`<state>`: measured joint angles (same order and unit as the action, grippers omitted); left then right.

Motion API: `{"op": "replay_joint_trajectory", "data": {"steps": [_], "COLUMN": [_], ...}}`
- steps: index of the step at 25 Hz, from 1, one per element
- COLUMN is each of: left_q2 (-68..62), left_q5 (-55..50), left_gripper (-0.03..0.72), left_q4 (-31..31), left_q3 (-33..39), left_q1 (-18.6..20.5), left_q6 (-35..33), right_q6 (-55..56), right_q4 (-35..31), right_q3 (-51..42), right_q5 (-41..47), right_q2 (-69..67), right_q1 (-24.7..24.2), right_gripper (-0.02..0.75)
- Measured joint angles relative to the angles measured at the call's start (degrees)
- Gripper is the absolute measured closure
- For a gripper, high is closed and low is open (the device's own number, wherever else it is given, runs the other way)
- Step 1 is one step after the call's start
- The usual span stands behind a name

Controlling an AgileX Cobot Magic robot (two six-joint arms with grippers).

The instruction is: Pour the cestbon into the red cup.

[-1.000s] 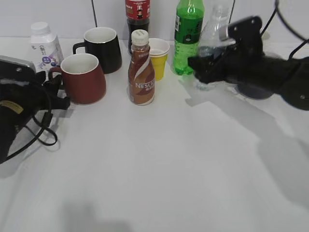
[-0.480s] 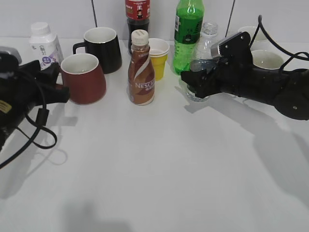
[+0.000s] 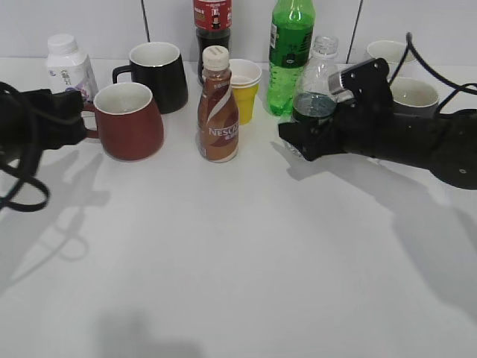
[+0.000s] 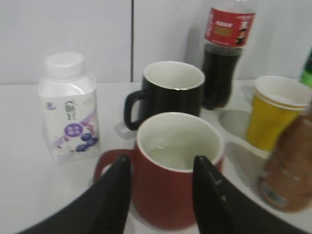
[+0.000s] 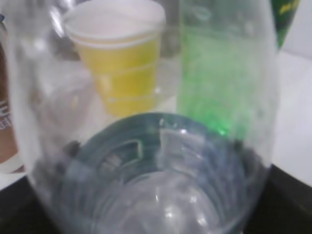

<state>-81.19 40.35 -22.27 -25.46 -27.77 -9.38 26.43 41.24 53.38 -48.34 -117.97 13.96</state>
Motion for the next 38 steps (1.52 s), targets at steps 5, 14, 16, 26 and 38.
{"op": "replay_joint_trajectory", "data": {"steps": [5,14,16,26,38], "left_q2": [10.27,26.52,29.01,37.28,50.07], "left_q5": [-13.78,-38.55,-45.43,-86.71,-109.99], "left_gripper": [0.367,0.367,0.367,0.367,0.367], "left_q4": [-0.13,-1.43,-1.01,8.51,15.43], "left_q3": [0.02,-0.36,-1.33,-12.9,-14.81], "left_q1": [0.0,0.0,0.0,0.06,0.06], "left_q6": [0.06,0.06,0.06,0.16,7.78], "right_q6": [2.92,10.98,16.24,63.85,70.78], "right_q4": [0.65,6.04,11.18,54.8,63.22], "right_q3": [-3.67,-8.7,-9.13,-9.19,-11.88], "right_q5": [5.69,12.58,14.78,21.53,20.26], "right_q2": [3.71,10.97,12.62,22.32,32.13], "right_q1": [0.0,0.0,0.0,0.11,0.22], "right_gripper": [0.076,0.078,0.079,0.095,0.12]}}
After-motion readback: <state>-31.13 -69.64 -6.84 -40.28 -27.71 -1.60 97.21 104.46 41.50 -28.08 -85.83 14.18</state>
